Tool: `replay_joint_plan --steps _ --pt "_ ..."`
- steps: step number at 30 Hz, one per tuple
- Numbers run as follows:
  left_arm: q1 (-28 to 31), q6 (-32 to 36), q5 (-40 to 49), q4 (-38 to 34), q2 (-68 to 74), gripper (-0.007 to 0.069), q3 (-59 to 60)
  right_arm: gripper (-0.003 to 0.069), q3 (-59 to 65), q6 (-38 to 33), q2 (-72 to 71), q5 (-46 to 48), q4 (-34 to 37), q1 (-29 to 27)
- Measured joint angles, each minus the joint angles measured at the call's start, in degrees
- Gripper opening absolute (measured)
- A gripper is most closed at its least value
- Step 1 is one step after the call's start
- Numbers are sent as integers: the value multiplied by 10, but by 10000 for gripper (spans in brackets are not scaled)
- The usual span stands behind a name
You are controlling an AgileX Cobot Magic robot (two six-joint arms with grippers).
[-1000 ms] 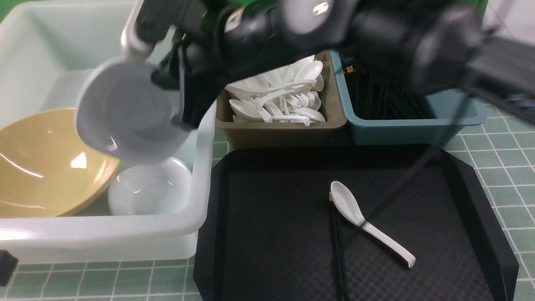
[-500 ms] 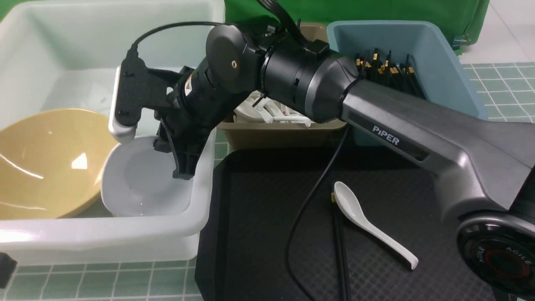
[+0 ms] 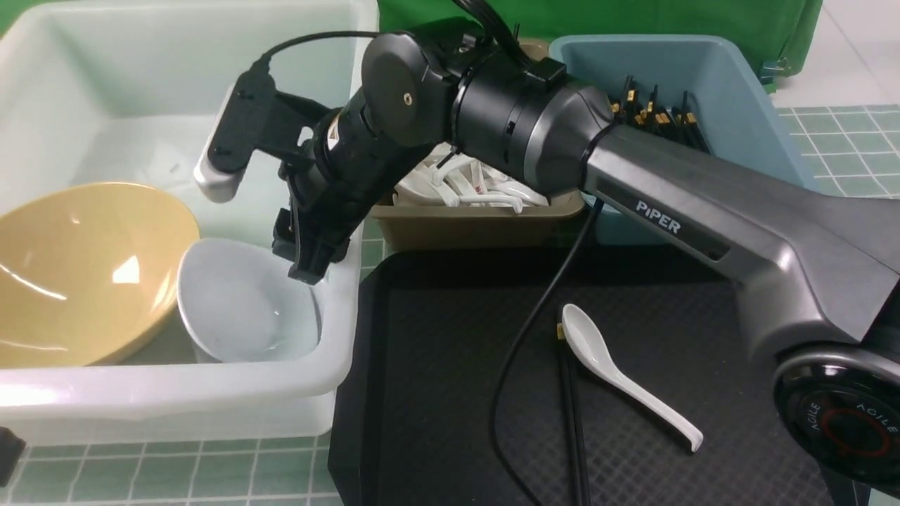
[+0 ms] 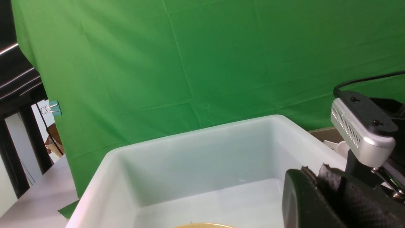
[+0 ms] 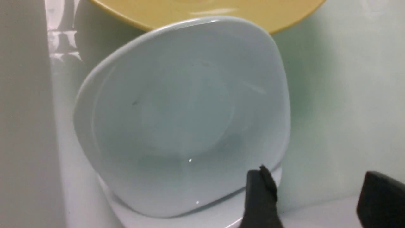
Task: On blue table put chopsticks spoon bowls plates into blue grey white boxes.
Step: 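Place the white bowl into the white bin on top of the stacked bowls with the right gripper, then reach down and grasp the white spoon resting in the bowl with the right gripper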
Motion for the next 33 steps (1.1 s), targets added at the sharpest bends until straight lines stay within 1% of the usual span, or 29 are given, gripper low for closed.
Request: replay_joint_plan --steps 1,2,5,7,8,10,11,13,14,15,16,17,18,20,21,23,24,25,27,28,29,33 --pt "0 -1 1 0 0 22 0 452 0 3 -1 1 -2 0" --pt "0 -8 7 -1 0 22 0 444 1 26 -10 11 -12 0" --pt "0 -28 19 -3 0 22 0 410 1 72 -36 40 -27 -4" --pt "0 -34 23 -3 0 22 0 393 1 88 -47 48 -30 -6" --pt "0 -49 29 -3 0 21 0 375 1 98 -58 55 -31 -7" --pt "0 -85 81 -6 2 4 -13 323 1 112 -82 77 -32 -10" --pt "0 -103 130 -11 11 5 -34 293 1 116 -92 93 -35 -12" --pt "0 -116 215 -28 36 4 -84 253 1 125 -102 119 -38 -17" --pt "0 -107 259 -41 64 4 -119 228 1 130 -108 137 -39 -21" --pt "0 -95 291 -53 81 4 -148 204 1 132 -114 155 -42 -26" --pt "-1 -67 325 -73 111 4 -184 181 1 135 -120 170 -45 -33" --pt "-1 -59 331 -78 118 4 -192 177 1 137 -121 172 -46 -34" --pt "-6 8 368 -129 181 4 -249 144 6 148 -131 181 -49 -50" --pt "-15 119 416 -229 258 4 -319 113 24 161 -146 183 -51 -73" --pt "-17 161 427 -258 290 4 -336 97 44 167 -158 183 -53 -86" --pt "-21 257 458 -356 378 4 -386 78 86 174 -180 183 -58 -109" --pt "-22 308 470 -408 424 4 -415 69 130 176 -201 183 -62 -123" --pt "-22 339 473 -443 475 4 -439 65 182 177 -228 182 -63 -131" --pt "-22 364 473 -472 522 4 -473 64 232 177 -254 182 -64 -138" --pt "-22 372 473 -479 548 4 -487 64 268 179 -280 179 -64 -141" --pt "-22 373 473 -480 554 4 -496 64 277 179 -280 179 -64 -141" --pt "-22 385 473 -468 687 5 -589 64 498 181 -427 95 -61 -142"
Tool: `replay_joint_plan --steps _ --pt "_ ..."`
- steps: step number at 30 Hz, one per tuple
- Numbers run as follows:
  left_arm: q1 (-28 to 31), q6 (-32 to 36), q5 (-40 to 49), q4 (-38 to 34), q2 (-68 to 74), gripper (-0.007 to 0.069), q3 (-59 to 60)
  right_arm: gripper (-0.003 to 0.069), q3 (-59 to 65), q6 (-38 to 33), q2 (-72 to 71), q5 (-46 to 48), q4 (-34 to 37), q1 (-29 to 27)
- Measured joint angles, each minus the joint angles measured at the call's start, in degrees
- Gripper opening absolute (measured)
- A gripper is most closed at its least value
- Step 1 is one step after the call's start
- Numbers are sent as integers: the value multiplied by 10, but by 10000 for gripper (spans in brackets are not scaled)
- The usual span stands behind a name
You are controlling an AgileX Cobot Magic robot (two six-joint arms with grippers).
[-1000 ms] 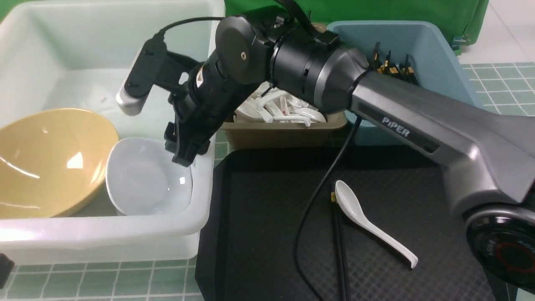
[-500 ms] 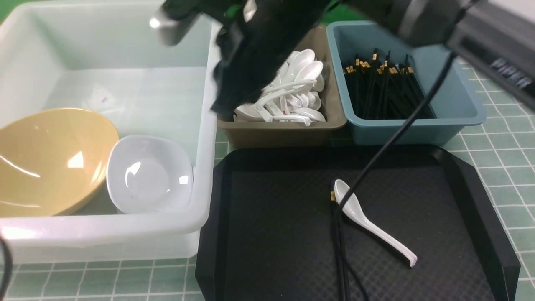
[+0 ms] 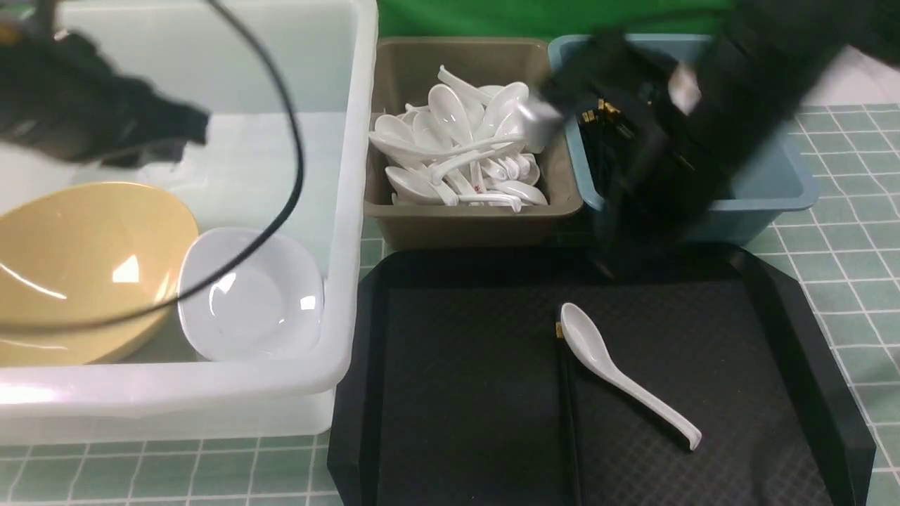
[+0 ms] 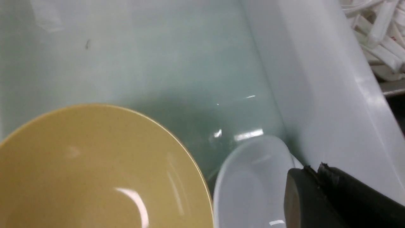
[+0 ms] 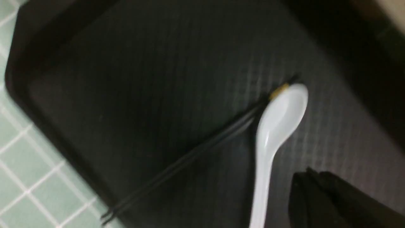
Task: On blue table put chopsticks spoon bowls plates into blue grey white boxes.
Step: 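Reach down and grasp the white spoon resting in the bowl with the right gripper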
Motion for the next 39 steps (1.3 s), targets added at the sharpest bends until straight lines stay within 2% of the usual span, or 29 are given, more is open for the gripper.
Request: replay_joint_plan --steps 1,3,5,6,12,18,24,25,31,35,39 --pt "0 0 0 3 6 5 -8 64 9 0 -14 -9 0 0" --pt "0 3 0 24 85 5 -50 64 127 6 -97 -59 0 0" --pt "0 3 -1 34 115 5 -64 64 168 10 -131 -79 0 0" --pt "0 3 -12 48 159 5 -83 64 257 24 -207 -130 0 0" --pt "0 -16 -57 59 232 5 -93 64 380 50 -315 -228 9 0" --pt "0 -42 -77 70 271 5 -93 64 398 52 -312 -257 57 0" --pt "0 -86 -3 158 288 5 -93 64 400 52 -302 -259 73 0" --pt "0 -102 15 191 288 5 -94 64 400 52 -302 -262 73 0" --pt "-3 -145 30 249 287 5 -98 65 400 51 -302 -264 73 0" --pt "-4 -141 46 232 272 5 -99 66 400 48 -302 -267 73 0" --pt "-4 -106 62 174 244 5 -98 69 400 47 -302 -273 74 0"
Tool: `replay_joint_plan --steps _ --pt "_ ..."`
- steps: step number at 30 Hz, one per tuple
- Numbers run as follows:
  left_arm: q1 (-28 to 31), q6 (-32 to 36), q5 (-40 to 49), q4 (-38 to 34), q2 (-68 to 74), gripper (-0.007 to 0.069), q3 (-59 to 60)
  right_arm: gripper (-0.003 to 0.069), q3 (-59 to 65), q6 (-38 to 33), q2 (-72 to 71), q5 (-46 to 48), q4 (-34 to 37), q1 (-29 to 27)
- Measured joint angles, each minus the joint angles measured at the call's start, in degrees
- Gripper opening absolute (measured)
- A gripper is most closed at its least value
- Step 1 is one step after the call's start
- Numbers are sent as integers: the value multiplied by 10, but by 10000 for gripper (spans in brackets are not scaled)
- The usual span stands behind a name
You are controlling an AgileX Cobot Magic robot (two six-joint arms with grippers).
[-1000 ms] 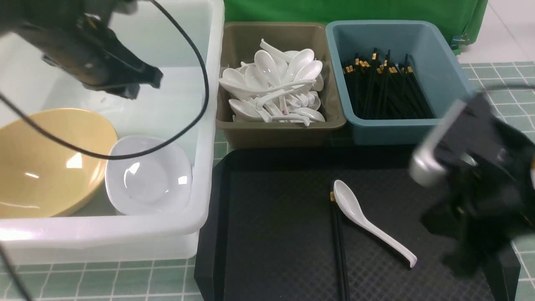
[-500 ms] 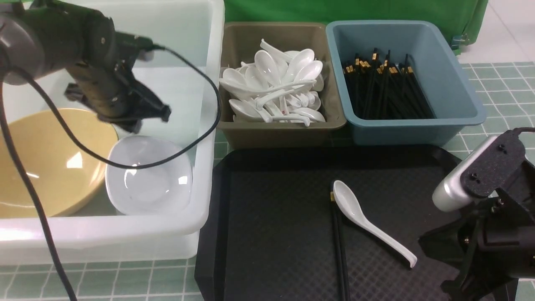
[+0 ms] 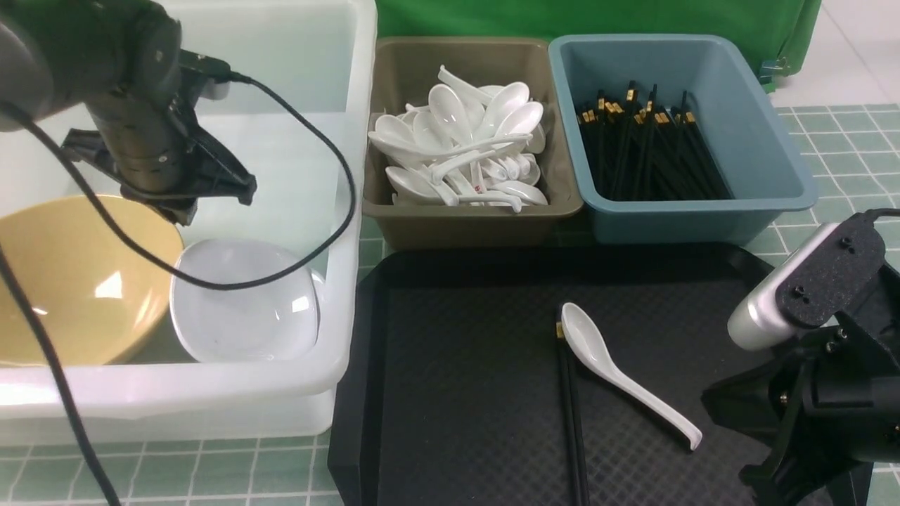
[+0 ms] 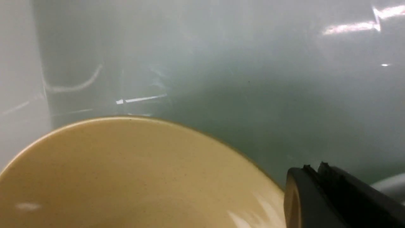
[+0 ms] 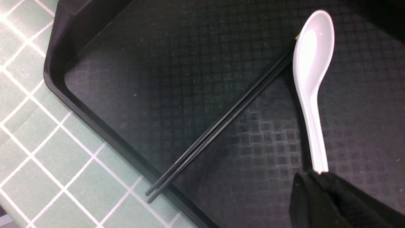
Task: On blue table put chopsticks spoon bowls plates into blue grey white boxes.
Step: 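Reach down and grasp the white spoon resting in the bowl with the right gripper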
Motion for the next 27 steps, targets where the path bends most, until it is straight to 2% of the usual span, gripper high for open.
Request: replay_joint_plan --steps 4,6,11,14,15,20,23,27 --pt "-1 50 0 -68 -12 5 0 73 1 -2 0 -3 0 0" --pt "-1 62 -2 -75 -8 5 1 74 1 -6 0 -6 0 0" --pt "-1 50 -1 -40 22 5 1 78 1 -13 0 -5 0 0" --pt "-1 45 7 -48 30 5 1 80 1 -14 0 -5 0 0" --pt "0 50 10 -71 31 5 1 82 1 -18 0 -5 0 0" --pt "0 172 29 -233 30 5 1 86 1 -30 0 -8 0 0" --pt "-1 223 28 -289 30 5 1 87 1 -33 0 -11 0 0" --pt "-1 236 27 -309 23 5 1 90 1 -33 0 -14 0 0"
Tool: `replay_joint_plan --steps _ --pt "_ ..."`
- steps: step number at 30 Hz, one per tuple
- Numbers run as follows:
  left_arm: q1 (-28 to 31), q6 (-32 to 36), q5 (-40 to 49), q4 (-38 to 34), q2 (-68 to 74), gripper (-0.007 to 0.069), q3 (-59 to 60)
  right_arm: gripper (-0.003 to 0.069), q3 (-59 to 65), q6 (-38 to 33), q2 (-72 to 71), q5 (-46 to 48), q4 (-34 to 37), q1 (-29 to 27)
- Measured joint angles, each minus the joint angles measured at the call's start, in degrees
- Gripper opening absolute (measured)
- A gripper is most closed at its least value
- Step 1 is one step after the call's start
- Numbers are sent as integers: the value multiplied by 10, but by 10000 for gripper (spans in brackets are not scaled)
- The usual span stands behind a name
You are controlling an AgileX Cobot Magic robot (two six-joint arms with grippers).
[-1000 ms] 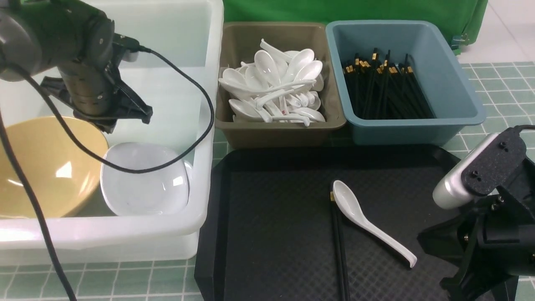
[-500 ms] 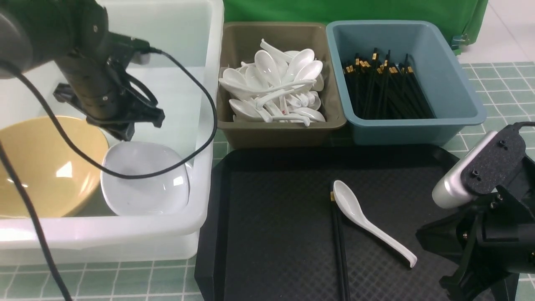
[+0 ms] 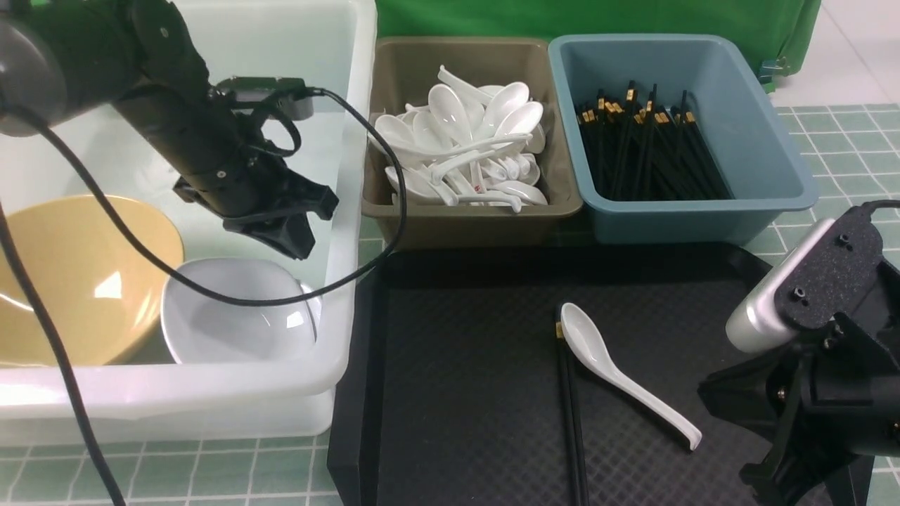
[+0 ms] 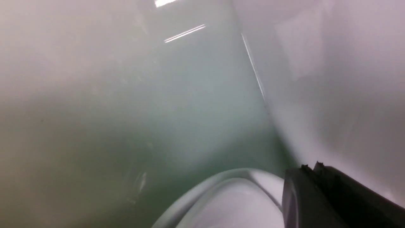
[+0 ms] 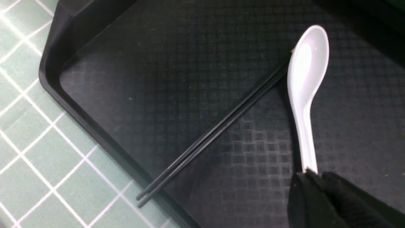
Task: On blue table put chopsticks spoon bowls plates into blue grey white boxes.
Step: 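Reach down and grasp the white spoon resting in the bowl with the right gripper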
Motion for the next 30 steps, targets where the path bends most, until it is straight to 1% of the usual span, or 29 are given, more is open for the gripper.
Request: replay_joint_plan --steps 2,4,9,11,14,15,16,17,18,20,22,23,24,27,28,30 --pt "0 -7 4 8 -13 5 0 92 0 0 0 0 0 0" --pt "0 -27 14 36 -37 5 0 94 0 -2 0 1 0 0" --pt "0 -135 67 139 -115 11 1 97 0 -12 0 2 1 0" --pt "0 -168 82 171 -140 36 11 97 0 -18 0 0 0 0" --pt "0 -194 93 197 -167 120 55 100 0 -24 0 -2 0 0" --pt "0 -203 93 201 -176 176 80 100 0 -24 0 -2 0 0" --pt "0 -209 92 202 -183 211 97 101 0 -24 0 -2 0 0" --pt "0 -209 91 203 -183 219 101 101 0 -24 0 -2 0 0" --pt "0 -216 78 204 -192 288 134 104 0 -25 0 -6 0 0" --pt "0 -221 51 206 -194 363 165 106 0 -25 0 -13 0 0" --pt "0 -228 12 206 -191 413 189 108 0 -25 0 -20 0 0" --pt "0 -229 12 206 -190 416 189 108 0 -25 0 -20 0 0" --pt "0 -232 -9 206 -184 427 196 109 0 -25 0 -23 0 -1" --pt "0 -242 -36 206 -170 413 199 112 0 -25 0 -25 0 0" --pt "0 -243 -40 206 -166 399 199 113 0 -25 0 -25 0 0" --pt "0 -244 -45 206 -154 341 199 116 0 -25 0 -25 0 0"
